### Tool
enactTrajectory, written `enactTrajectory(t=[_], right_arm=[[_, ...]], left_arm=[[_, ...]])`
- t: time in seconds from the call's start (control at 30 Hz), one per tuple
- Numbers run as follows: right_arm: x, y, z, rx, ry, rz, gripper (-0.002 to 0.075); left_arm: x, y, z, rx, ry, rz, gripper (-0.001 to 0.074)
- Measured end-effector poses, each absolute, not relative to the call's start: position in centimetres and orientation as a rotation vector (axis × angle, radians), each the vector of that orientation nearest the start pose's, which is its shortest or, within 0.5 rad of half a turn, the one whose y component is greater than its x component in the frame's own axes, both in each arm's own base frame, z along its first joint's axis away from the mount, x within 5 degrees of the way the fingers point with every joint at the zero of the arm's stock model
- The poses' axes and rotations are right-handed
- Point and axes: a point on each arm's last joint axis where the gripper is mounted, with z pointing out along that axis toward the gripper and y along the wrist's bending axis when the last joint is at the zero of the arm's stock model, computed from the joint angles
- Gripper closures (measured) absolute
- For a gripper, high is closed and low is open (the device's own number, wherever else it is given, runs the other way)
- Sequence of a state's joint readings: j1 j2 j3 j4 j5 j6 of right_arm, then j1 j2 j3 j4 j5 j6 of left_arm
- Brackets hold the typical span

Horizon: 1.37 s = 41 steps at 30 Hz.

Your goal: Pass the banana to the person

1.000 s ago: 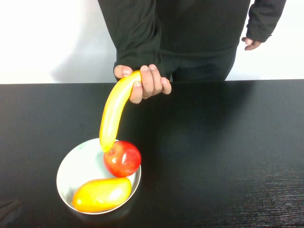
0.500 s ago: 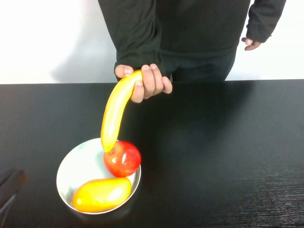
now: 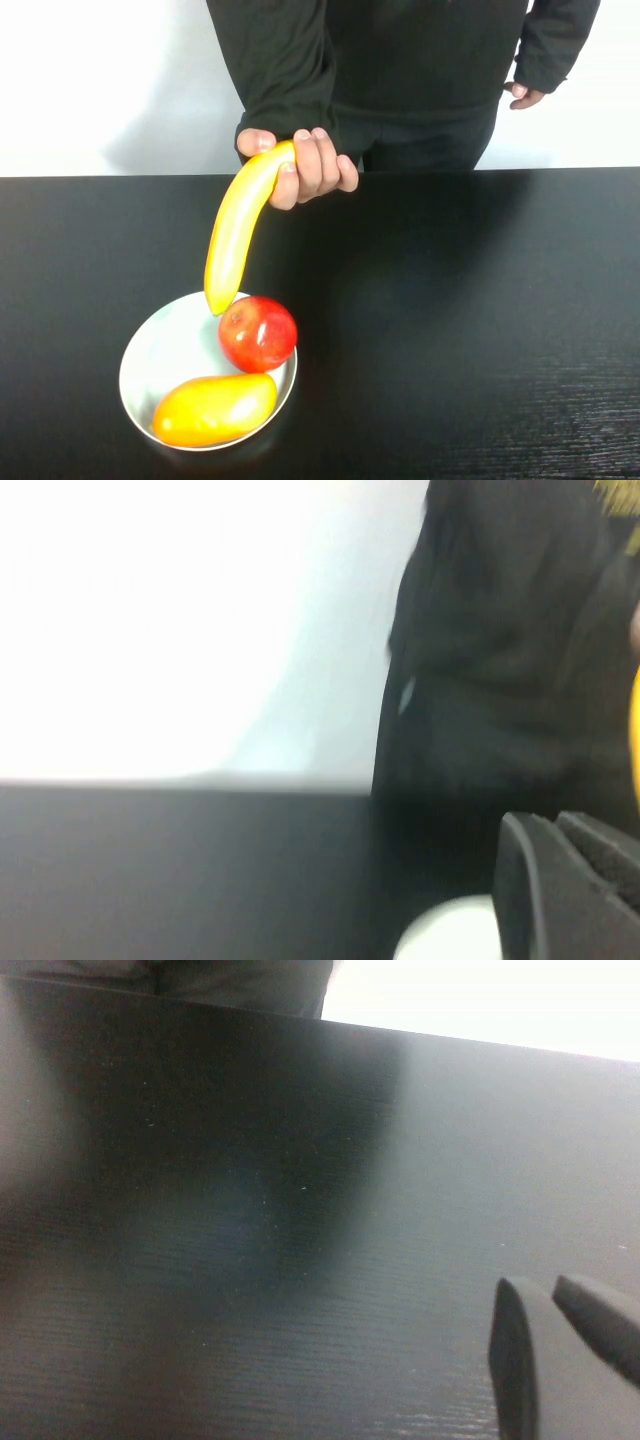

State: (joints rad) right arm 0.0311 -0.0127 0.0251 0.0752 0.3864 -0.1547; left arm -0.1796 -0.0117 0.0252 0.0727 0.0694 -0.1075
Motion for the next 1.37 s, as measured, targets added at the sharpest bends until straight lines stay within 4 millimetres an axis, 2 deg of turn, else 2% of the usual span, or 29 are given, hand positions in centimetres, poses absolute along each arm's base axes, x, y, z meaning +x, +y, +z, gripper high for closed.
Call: enactTrajectory(t=[0.23,0.67,1.37], right_arm=[[5.2,0.4,17.1,-0.129,1.877,-0.01,0.0736],[5.2,0.4,17.1,-0.129,1.877,-0.01,0.0736],[5.2,0.4,17.1,-0.129,1.877,-0.01,0.0736]], left_arm=[[5.3,-0.7,17.4,0.11,1.839,-0.13,0.0738],[5.3,-0.2,17.3,0.093,1.849,-0.018,0.0738],[5.3,-0.2,17.3,0.097,1.852,-0.011,0.0738]])
